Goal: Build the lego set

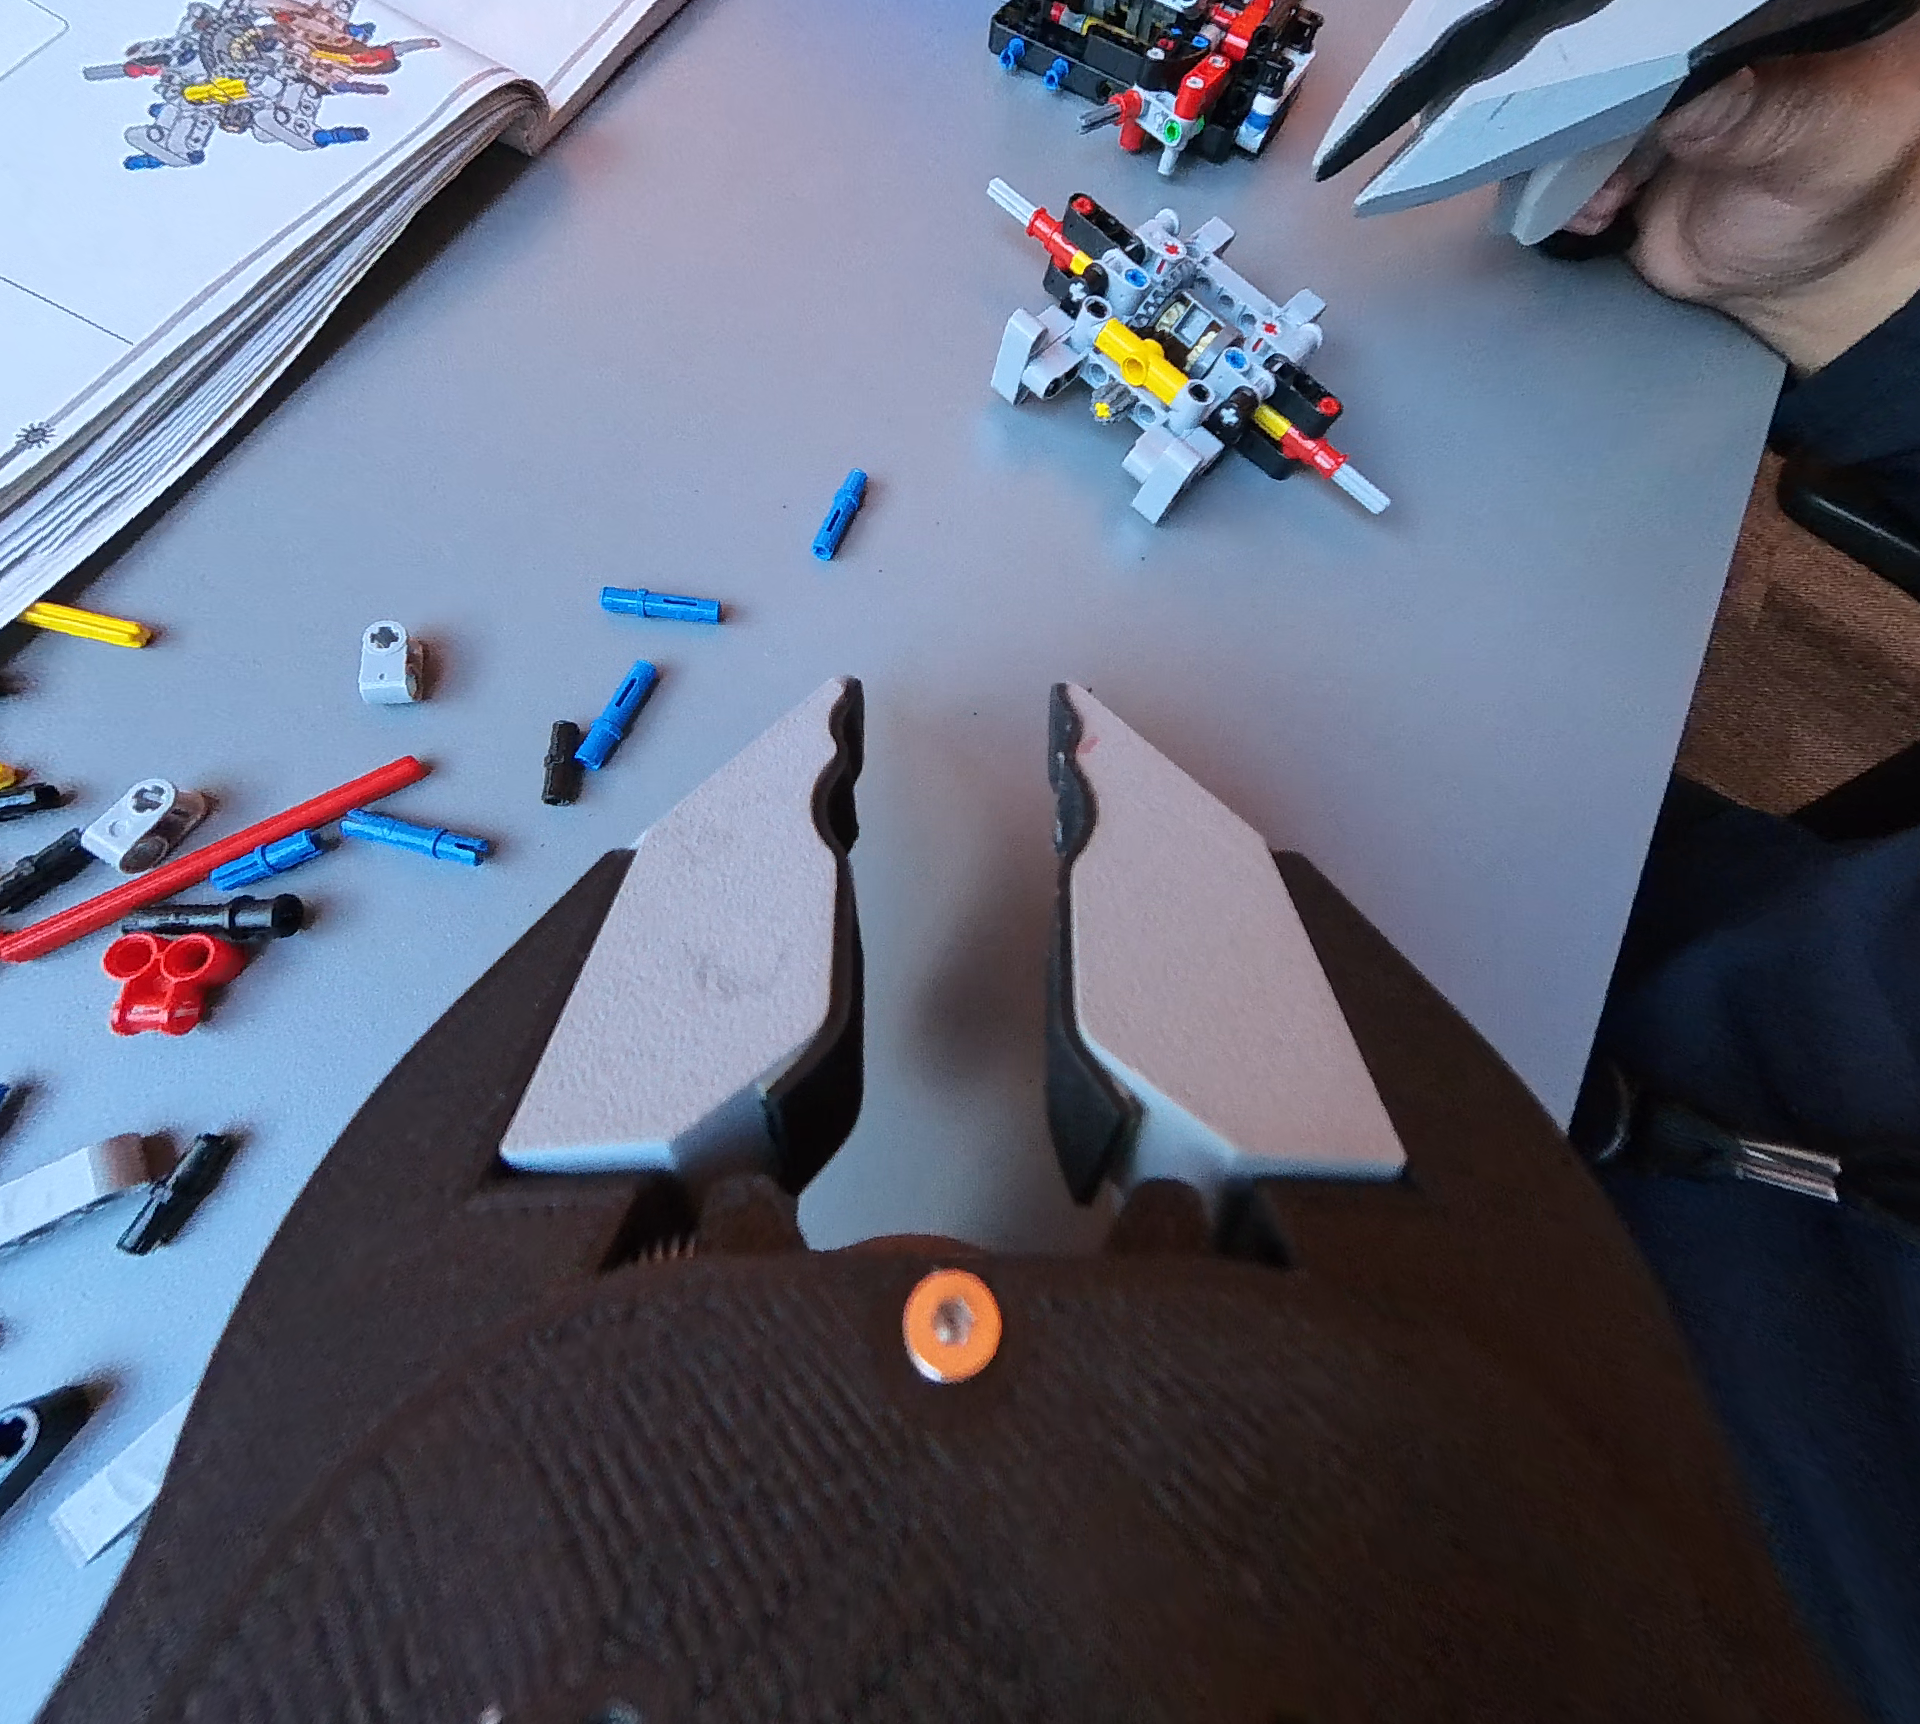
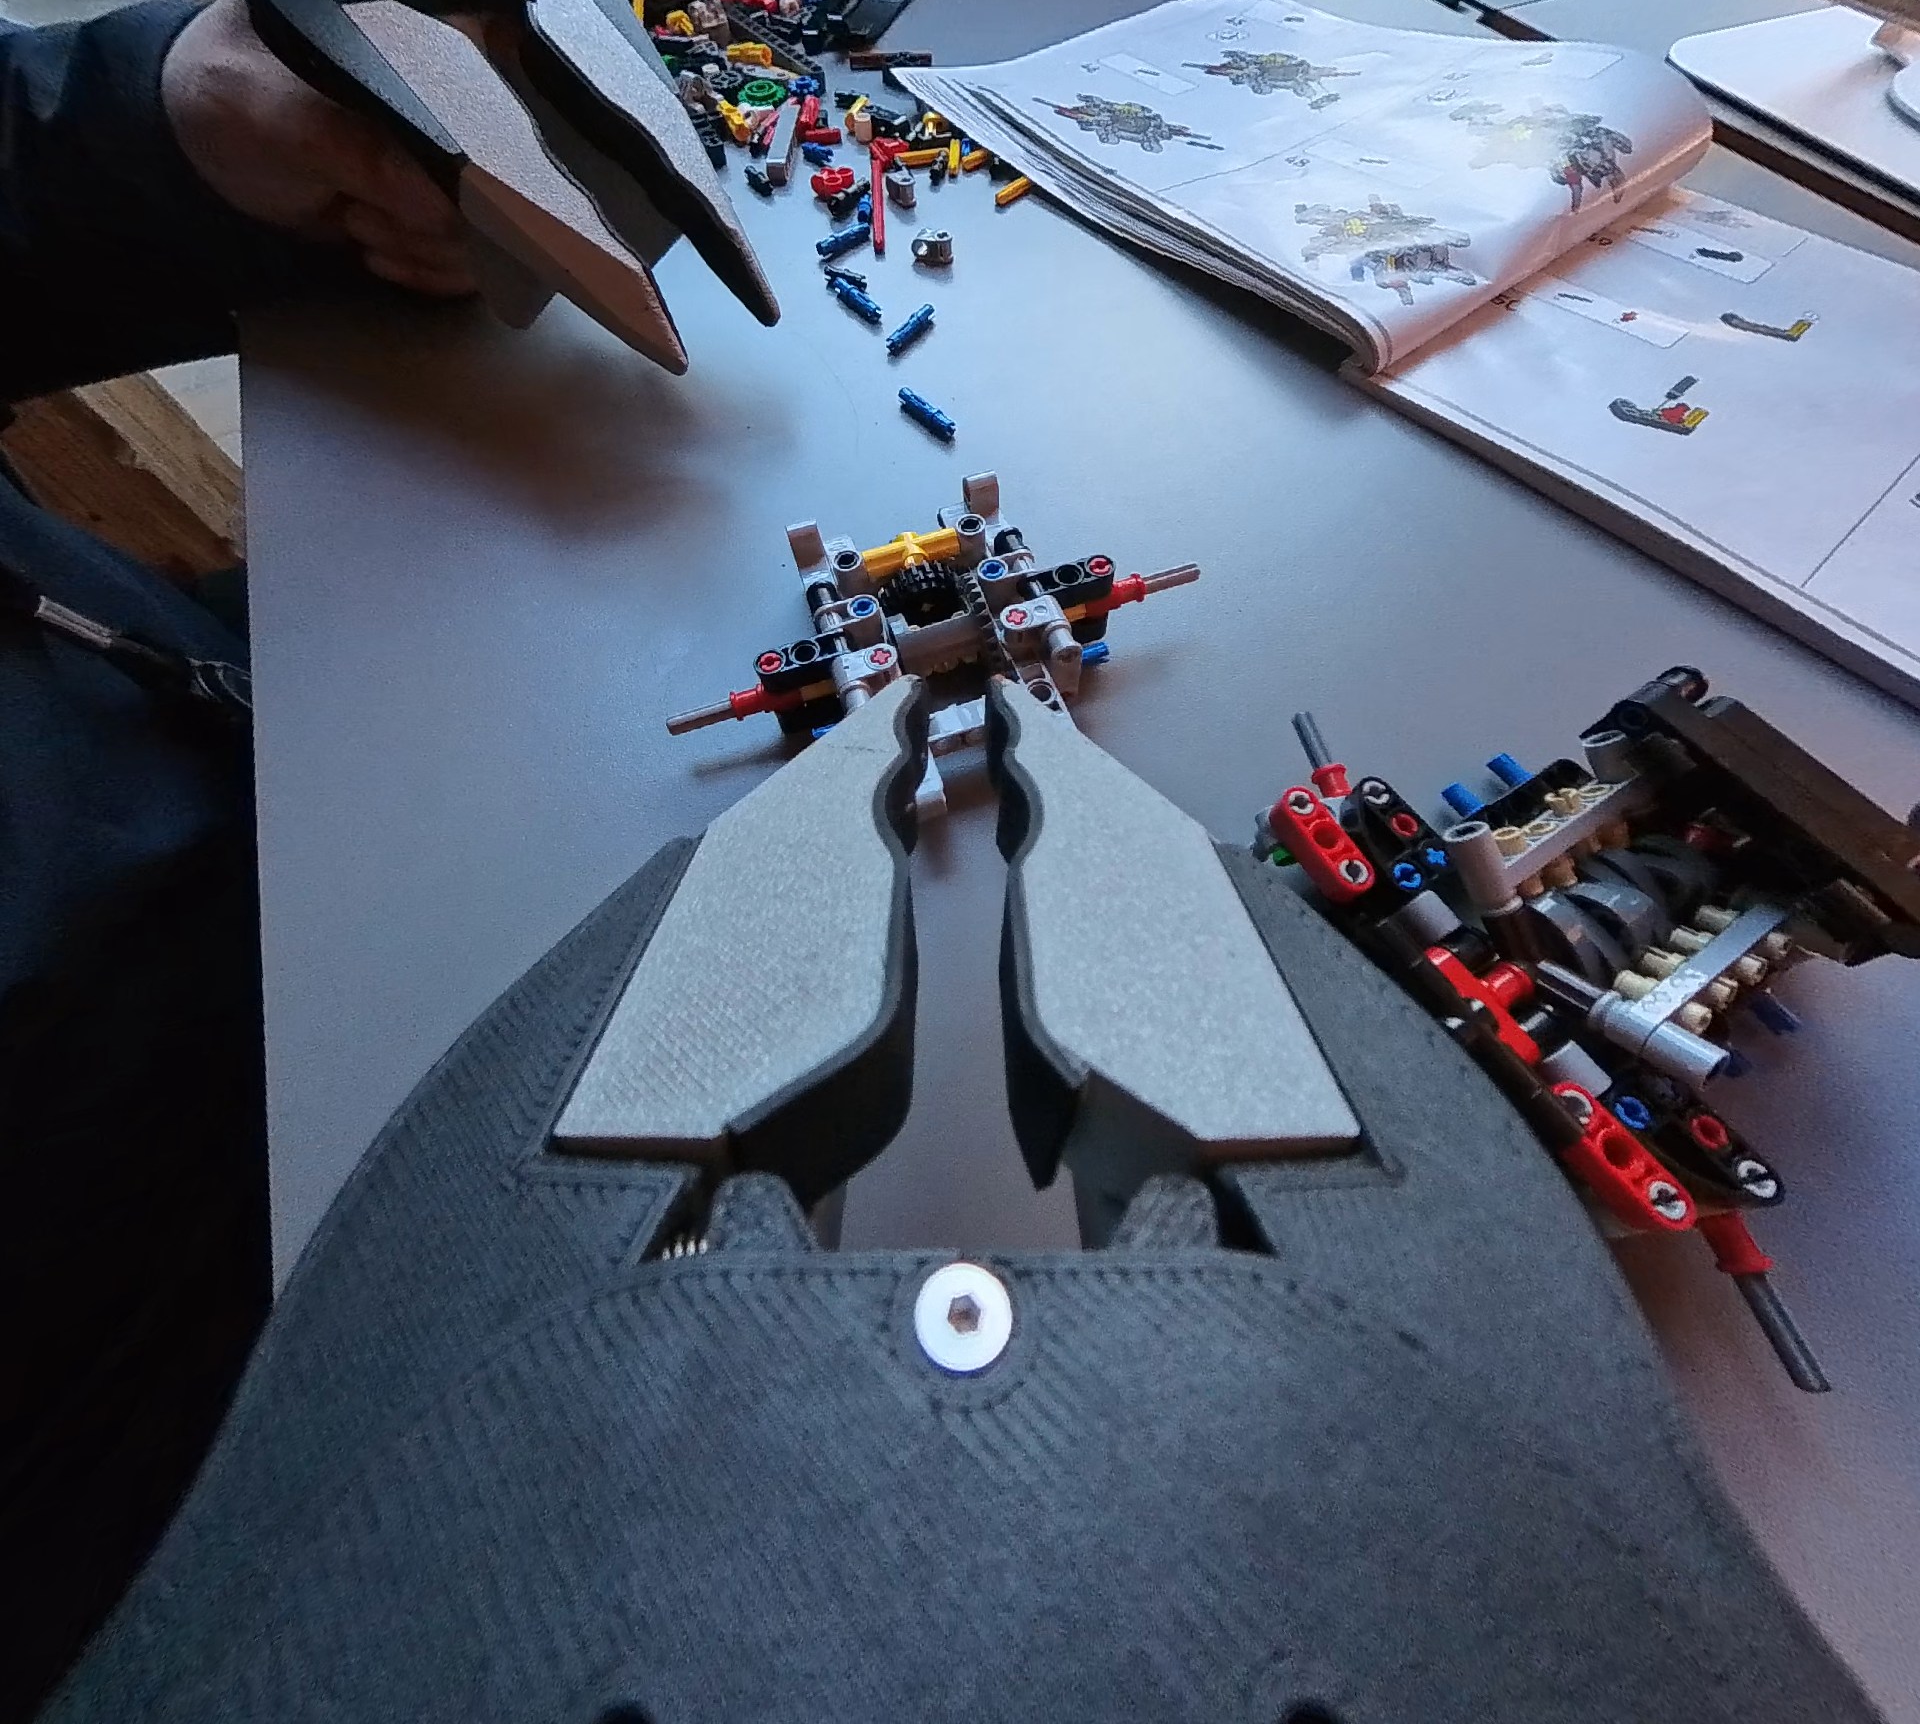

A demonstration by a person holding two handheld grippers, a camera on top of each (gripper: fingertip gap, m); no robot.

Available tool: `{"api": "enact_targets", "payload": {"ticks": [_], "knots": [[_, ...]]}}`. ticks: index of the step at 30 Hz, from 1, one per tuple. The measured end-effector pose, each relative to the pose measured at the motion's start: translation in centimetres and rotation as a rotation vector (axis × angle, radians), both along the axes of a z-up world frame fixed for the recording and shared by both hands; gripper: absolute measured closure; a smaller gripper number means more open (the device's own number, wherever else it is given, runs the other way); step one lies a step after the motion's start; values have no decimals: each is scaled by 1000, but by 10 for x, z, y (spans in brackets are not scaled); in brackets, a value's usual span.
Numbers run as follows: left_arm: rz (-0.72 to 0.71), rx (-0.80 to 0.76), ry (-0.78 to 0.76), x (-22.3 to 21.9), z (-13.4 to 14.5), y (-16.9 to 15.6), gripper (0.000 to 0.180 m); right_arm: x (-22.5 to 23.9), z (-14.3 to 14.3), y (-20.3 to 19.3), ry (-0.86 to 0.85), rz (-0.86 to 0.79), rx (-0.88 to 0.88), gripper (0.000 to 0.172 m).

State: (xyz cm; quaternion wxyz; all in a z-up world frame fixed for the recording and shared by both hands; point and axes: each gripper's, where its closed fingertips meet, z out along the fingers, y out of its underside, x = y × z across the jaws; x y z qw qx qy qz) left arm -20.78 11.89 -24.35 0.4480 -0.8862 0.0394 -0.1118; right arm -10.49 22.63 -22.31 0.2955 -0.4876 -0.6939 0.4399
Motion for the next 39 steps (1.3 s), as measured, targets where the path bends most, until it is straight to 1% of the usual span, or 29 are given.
{"api": "enact_targets", "payload": {"ticks": [39], "knots": [[23, -24, 42, -3, -4, 3, 147, 0, -1, -4, 4, 17, 28, 162]]}}
